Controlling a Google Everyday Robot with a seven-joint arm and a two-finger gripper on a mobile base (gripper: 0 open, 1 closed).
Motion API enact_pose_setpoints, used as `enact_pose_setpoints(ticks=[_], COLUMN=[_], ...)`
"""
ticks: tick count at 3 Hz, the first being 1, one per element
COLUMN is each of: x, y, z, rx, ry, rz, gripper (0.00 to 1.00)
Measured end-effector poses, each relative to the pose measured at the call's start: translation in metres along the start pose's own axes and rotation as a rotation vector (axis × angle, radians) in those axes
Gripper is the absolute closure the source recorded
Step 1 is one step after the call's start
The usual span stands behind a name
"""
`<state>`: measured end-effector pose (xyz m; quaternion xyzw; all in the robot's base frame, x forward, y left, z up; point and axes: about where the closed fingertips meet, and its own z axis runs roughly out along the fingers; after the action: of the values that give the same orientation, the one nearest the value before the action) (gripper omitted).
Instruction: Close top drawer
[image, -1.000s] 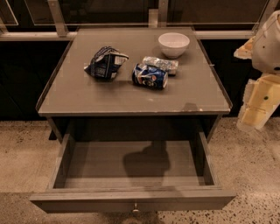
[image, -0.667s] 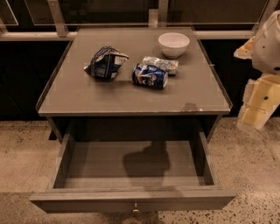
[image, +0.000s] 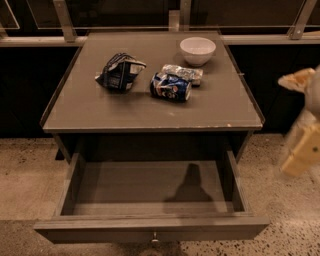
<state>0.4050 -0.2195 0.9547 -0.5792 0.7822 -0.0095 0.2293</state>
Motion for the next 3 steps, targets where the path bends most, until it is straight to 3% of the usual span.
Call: enact_pose_setpoints(ticks=[1, 2, 3], x=[0.036, 0.069, 0.088], y=[0.037, 0.08, 0.115], z=[0.028, 0.079, 0.127], rx=[0.021, -0.036, -0.14], ry=[-0.112, -0.212, -0.242], rz=[0.123, 0.27, 0.373], gripper=[0.0, 0.0, 0.0])
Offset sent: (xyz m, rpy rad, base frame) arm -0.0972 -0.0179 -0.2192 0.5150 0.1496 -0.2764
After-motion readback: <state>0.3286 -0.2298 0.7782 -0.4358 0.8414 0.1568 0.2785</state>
